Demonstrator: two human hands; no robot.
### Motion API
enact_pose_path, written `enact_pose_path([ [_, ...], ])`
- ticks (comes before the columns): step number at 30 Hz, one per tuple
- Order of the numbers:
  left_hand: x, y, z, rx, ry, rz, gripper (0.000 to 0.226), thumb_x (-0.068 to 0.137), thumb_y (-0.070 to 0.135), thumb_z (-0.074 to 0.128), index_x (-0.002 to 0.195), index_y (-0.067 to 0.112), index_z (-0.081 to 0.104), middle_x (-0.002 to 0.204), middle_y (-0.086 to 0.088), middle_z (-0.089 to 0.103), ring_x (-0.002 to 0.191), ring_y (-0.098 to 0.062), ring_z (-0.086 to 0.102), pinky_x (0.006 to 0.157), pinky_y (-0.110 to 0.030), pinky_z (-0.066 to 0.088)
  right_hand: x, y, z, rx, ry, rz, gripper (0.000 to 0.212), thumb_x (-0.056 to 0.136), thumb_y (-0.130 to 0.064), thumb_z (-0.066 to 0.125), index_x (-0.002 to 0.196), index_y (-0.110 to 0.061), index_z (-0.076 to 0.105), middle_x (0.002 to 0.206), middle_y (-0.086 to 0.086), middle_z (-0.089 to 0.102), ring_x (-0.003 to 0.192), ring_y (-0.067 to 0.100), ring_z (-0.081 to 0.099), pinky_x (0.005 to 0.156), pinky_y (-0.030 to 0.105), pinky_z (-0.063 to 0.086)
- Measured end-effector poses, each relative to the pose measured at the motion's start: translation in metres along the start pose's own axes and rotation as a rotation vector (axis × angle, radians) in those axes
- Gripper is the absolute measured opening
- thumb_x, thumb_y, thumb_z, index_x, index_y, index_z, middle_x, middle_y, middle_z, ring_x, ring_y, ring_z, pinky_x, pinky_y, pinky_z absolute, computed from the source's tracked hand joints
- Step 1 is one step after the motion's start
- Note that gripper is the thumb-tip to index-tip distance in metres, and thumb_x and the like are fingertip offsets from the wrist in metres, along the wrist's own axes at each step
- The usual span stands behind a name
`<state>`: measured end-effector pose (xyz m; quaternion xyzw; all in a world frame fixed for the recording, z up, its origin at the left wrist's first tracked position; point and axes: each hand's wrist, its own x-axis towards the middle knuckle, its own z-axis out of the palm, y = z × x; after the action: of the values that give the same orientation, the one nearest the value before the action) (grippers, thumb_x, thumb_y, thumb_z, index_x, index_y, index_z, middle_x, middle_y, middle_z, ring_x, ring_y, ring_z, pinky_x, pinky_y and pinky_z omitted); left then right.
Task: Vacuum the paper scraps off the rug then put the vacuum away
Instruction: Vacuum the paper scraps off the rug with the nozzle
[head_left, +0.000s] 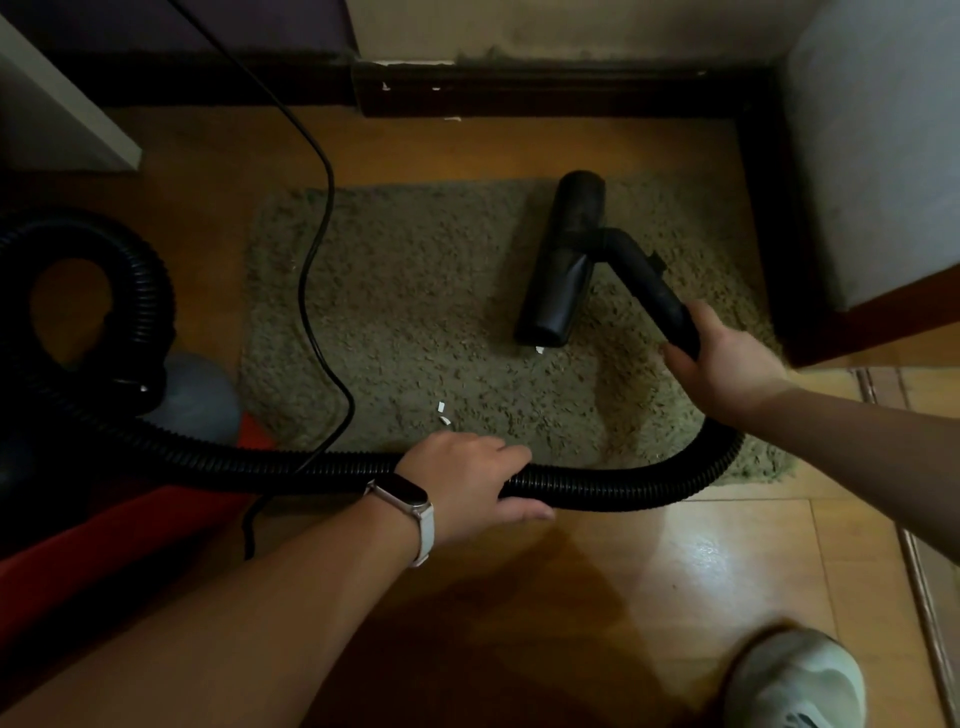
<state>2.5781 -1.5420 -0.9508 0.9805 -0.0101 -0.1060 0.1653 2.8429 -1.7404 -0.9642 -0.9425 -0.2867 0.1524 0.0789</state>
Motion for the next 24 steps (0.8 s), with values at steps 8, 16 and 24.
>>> enact_pose_path([
  [8, -0.008, 0.008, 0.001, 0.013, -0.05, 0.05, 0.068, 0.083, 0.083, 0.023, 0.109, 0.03, 0.057, 0.087, 0.01, 0.061, 0.077, -0.015, 0.061, 0.06, -0.03, 0.047, -0.036, 0.016, 0.017, 0.009, -0.177, -0.029, 0.03, 0.096, -0.04, 0.056, 0.119, -0.03, 0.041, 0.073, -0.006, 0.055, 0.058, 0.011, 0.055, 0.049, 0.027, 0.037],
  [16, -0.014, 0.011, 0.001, 0.015, -0.096, 0.051, 0.07, 0.08, 0.084, 0.021, 0.11, 0.031, 0.056, 0.089, 0.011, 0.059, 0.078, -0.012, 0.058, 0.06, -0.028, 0.043, -0.038, 0.01, 0.033, -0.033, -0.281, 0.002, 0.028, 0.1, -0.041, 0.05, 0.119, -0.024, 0.039, 0.075, -0.003, 0.053, 0.059, 0.013, 0.053, 0.047, 0.027, 0.032],
  [24, -0.022, 0.005, -0.003, 0.028, -0.148, -0.015, 0.073, 0.077, 0.086, 0.018, 0.111, 0.033, 0.054, 0.092, 0.011, 0.058, 0.082, -0.013, 0.059, 0.062, -0.029, 0.041, -0.01, -0.029, 0.033, -0.048, -0.423, -0.094, 0.038, 0.1, -0.049, 0.046, 0.128, -0.027, 0.033, 0.082, -0.003, 0.056, 0.068, 0.014, 0.057, 0.059, 0.033, 0.047],
])
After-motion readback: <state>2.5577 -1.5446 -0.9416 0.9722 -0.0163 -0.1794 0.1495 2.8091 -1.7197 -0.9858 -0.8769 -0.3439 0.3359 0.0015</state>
